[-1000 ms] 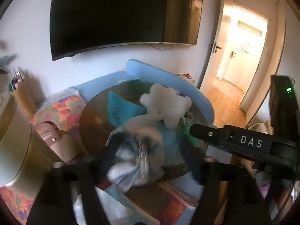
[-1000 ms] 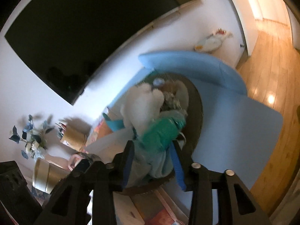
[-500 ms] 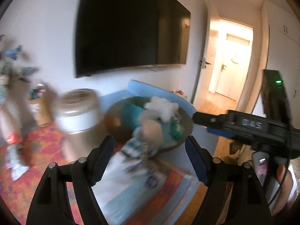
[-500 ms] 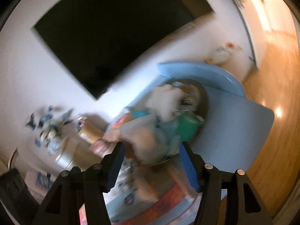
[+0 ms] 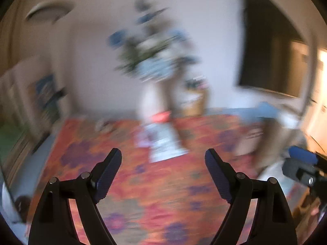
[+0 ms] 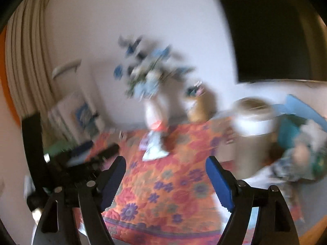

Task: Organize soft objects
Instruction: 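Bring both open tools back over the quilt, then grasp the white sock plush with the left tool while the right tool grasps the white printed bag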

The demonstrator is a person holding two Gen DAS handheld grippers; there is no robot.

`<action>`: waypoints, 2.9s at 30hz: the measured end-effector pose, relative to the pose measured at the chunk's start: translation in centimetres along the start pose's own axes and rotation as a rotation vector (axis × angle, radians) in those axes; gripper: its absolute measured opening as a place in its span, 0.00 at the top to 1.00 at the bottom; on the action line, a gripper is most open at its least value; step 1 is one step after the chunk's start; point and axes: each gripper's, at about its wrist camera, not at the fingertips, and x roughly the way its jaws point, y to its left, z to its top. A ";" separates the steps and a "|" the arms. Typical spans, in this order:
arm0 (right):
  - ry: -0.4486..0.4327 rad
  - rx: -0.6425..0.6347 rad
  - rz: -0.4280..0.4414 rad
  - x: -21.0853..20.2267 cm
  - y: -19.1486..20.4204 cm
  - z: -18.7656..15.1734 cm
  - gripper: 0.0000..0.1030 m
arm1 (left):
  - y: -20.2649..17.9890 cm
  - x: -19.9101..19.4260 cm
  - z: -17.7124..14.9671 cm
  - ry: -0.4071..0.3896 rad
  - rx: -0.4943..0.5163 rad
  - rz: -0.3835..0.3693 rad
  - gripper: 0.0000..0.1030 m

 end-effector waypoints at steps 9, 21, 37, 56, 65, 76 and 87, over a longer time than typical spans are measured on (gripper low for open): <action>0.339 -0.017 -0.064 16.2 3.1 -3.5 0.22 | 10.1 8.0 -5.1 0.155 -0.126 0.158 0.20; 0.404 -0.035 -0.197 22.0 1.9 -6.3 0.00 | 11.3 10.2 -6.1 0.263 -0.194 0.111 0.19; 0.466 -0.120 -0.216 22.5 3.0 -6.7 0.00 | 11.6 10.9 -6.1 0.301 -0.210 0.123 0.19; 0.358 0.061 -0.112 25.3 1.7 1.2 0.20 | 17.2 18.8 5.7 0.231 -0.402 0.046 0.21; 0.307 0.121 -0.117 31.8 1.3 1.7 0.20 | 18.5 27.1 4.5 0.252 -0.404 0.097 0.21; 0.265 -0.026 -0.150 31.5 4.2 1.1 0.61 | 15.8 27.2 3.4 0.203 -0.266 0.123 0.73; 0.253 0.117 -0.087 27.2 1.0 -0.3 0.61 | 10.6 17.1 -1.8 0.106 -0.174 0.101 0.73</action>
